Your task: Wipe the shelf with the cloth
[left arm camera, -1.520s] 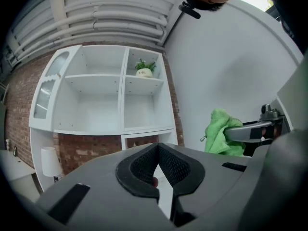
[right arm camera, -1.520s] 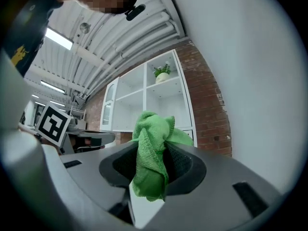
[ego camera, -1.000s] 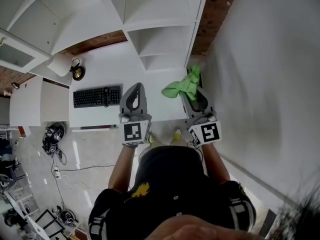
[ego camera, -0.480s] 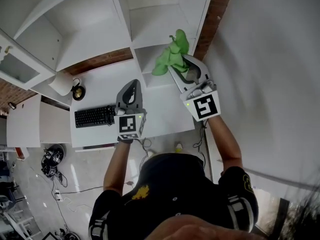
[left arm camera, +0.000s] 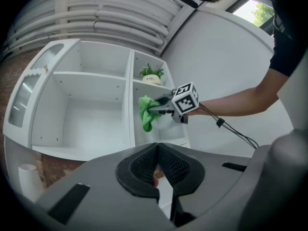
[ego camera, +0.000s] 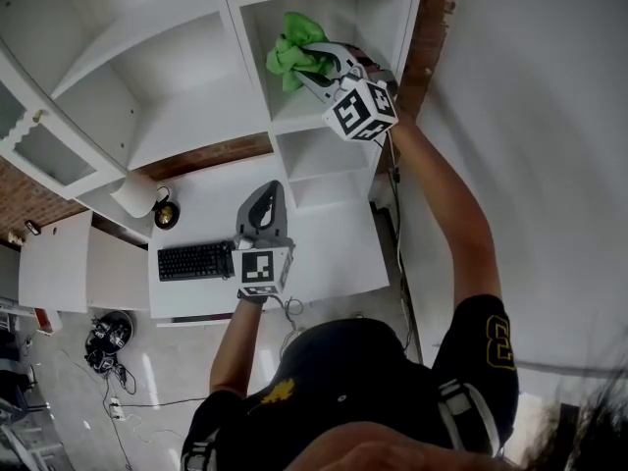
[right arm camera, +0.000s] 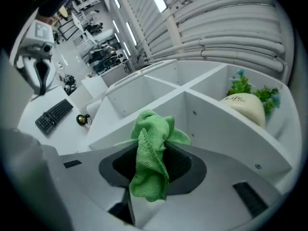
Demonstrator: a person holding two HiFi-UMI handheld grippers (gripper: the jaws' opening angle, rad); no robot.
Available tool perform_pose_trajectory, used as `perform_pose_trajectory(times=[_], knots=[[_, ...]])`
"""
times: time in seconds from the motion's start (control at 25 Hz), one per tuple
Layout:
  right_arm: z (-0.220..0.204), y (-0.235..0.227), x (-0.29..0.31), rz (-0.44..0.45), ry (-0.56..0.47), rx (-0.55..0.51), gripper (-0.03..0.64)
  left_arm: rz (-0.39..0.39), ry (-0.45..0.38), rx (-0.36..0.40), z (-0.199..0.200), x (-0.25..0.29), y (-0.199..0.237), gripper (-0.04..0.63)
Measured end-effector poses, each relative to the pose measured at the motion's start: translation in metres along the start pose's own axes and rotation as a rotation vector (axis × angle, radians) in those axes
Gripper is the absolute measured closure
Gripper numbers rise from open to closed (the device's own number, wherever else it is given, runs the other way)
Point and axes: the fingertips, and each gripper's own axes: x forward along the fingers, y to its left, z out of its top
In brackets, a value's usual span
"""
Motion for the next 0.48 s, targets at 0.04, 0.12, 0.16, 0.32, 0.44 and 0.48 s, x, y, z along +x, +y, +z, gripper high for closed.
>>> perform_pose_trajectory(times=[0.04,0.12,0.16,0.32,0.44,0.48], knots=[[-0.005,0.001,0.012,0.021,0.007,-0.04,0.479,0.006,-0.012,0.003,0.003,-0.001,0.002,0.577],[-0.016,0.006,0.038,0.067,0.034,-0.121,0.477,0.016,-0.026,0.006,0.005,-0.003,0.005,0.577],[-0.022,0.011,0.051,0.091,0.05,-0.16,0.477,0.021,-0.025,0.007,0.003,-0.006,0.005,0.577],[-0.052,0.032,0.092,0.18,0.121,-0.288,0.476,0.045,0.014,-0.003,-0.009,-0.022,0.005,0.577],[-0.075,0.041,0.111,0.233,0.178,-0.301,0.474,0.079,0.036,-0.002,-0.015,-0.031,0.012,0.577],[-0.082,0.043,0.116,0.244,0.2,-0.299,0.474,0.091,0.04,-0.002,-0.017,-0.034,0.015,0.577]])
